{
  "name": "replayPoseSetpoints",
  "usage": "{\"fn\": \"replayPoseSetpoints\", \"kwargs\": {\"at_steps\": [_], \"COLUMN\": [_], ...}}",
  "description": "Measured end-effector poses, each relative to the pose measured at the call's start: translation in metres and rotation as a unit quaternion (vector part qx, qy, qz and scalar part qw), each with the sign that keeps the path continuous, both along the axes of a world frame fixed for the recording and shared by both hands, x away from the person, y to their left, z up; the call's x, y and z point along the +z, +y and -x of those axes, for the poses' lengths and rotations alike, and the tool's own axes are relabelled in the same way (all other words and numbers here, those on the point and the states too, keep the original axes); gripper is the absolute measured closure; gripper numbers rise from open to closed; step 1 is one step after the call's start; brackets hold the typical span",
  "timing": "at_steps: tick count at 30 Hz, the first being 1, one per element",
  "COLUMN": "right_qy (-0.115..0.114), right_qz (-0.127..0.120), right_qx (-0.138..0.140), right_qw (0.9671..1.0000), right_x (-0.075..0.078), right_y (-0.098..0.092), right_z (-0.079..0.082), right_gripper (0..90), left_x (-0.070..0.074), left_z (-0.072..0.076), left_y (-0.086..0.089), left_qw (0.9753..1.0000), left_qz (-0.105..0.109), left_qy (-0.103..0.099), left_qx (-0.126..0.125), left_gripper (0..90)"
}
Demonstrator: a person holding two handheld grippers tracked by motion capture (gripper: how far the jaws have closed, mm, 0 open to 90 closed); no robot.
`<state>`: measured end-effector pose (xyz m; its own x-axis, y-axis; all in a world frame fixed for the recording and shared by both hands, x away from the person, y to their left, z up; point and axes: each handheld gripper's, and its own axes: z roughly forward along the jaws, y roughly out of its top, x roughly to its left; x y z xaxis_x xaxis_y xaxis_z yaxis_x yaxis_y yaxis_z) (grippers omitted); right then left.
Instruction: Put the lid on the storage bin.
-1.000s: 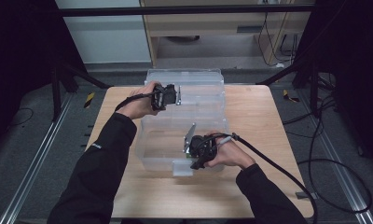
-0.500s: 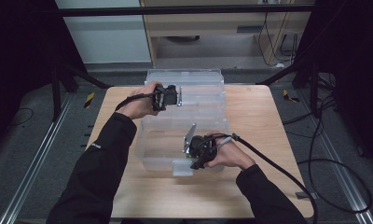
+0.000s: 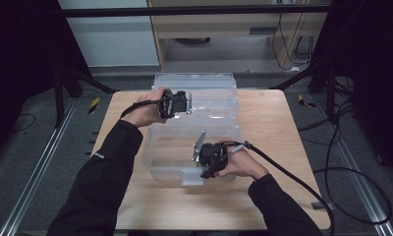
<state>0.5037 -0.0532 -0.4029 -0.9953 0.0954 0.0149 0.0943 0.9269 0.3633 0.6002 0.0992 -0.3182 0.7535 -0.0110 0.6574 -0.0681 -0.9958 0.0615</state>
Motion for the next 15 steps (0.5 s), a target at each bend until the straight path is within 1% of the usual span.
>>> {"fn": "replayPoseSetpoints", "kwargs": {"at_steps": [2, 4, 5, 6, 7, 10, 13, 14, 15], "right_qy": [-0.001, -0.001, -0.001, -0.001, -0.001, 0.002, -0.001, -0.002, -0.004], "right_qz": [0.001, 0.001, 0.001, 0.002, 0.002, 0.002, 0.003, 0.004, 0.002], "right_qx": [0.0, -0.001, -0.001, -0.001, -0.001, -0.002, -0.002, -0.004, -0.001], "right_qw": [1.0, 1.0, 1.0, 1.0, 1.0, 1.0, 1.0, 1.0, 1.0], "right_x": [0.0, 0.0, 0.0, 0.0, 0.0, 0.0, 0.0, 0.0, 0.0], "right_y": [0.0, 0.0, 0.0, 0.0, 0.0, 0.0, 0.0, 0.0, 0.0], "right_z": [0.0, 0.001, 0.001, 0.001, 0.001, 0.002, 0.002, 0.002, 0.002], "right_gripper": [68.7, 68.7, 68.7, 68.6, 68.6, 68.6, 68.6, 68.6, 68.6], "left_x": [0.001, 0.003, 0.002, 0.003, 0.003, 0.005, 0.005, 0.005, 0.006], "left_z": [0.002, 0.005, 0.007, 0.008, 0.009, 0.012, 0.016, 0.018, 0.019], "left_y": [0.0, 0.0, 0.0, 0.0, 0.0, 0.0, 0.0, 0.0, 0.0], "left_qw": [1.0, 1.0, 1.0, 1.0, 0.9999, 0.9998, 0.9998, 0.9999, 0.9997], "left_qz": [-0.003, -0.006, -0.001, -0.006, -0.003, -0.007, -0.006, -0.002, -0.006], "left_qy": [-0.005, -0.003, -0.002, -0.001, -0.005, -0.008, -0.01, -0.007, -0.012], "left_qx": [-0.006, -0.007, -0.006, -0.005, -0.012, -0.015, -0.016, -0.012, -0.018], "left_gripper": [76.7, 76.9, 77.0, 77.0, 77.0, 77.2, 77.3, 77.4, 77.4]}}
